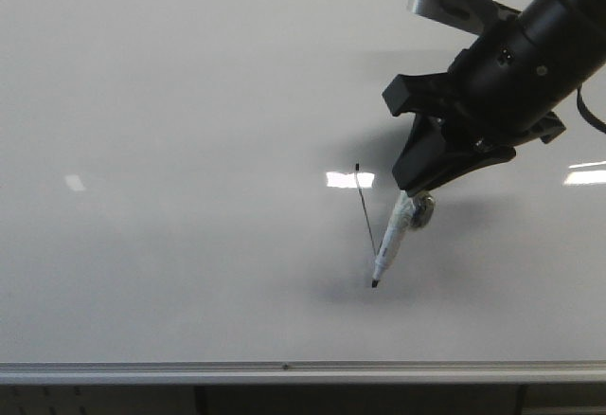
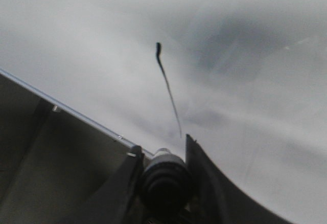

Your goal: Write number 1 on whiteboard

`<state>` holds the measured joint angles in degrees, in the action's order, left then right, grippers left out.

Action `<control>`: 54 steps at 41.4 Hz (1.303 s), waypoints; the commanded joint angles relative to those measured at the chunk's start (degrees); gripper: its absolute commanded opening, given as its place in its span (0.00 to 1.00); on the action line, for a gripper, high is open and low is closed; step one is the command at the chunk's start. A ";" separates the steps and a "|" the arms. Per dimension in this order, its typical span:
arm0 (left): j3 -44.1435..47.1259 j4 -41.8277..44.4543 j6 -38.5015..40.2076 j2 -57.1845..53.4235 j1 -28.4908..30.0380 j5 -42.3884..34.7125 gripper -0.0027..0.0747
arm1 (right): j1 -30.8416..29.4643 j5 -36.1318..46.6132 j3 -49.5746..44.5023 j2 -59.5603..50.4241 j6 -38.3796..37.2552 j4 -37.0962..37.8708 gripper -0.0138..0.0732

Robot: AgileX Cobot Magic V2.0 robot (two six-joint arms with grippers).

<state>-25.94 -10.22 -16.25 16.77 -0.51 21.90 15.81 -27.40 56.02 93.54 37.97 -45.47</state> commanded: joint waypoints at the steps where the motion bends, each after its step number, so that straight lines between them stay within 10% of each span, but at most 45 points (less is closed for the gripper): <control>1: -1.47 -0.28 0.60 0.53 0.12 -4.85 0.01 | -0.13 -1.45 1.98 -7.08 1.10 -0.97 0.09; 20: -1.47 -0.28 0.60 0.53 0.12 -4.85 0.01 | -0.22 -2.47 1.98 -26.12 1.10 -0.97 0.09; 54: -1.47 -0.28 0.60 0.53 0.12 -4.85 0.01 | -0.22 -4.65 1.98 -27.45 1.10 -1.00 0.09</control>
<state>-25.94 -10.22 -16.25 16.77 -0.51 21.90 15.81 -33.49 56.02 67.68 38.30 -45.16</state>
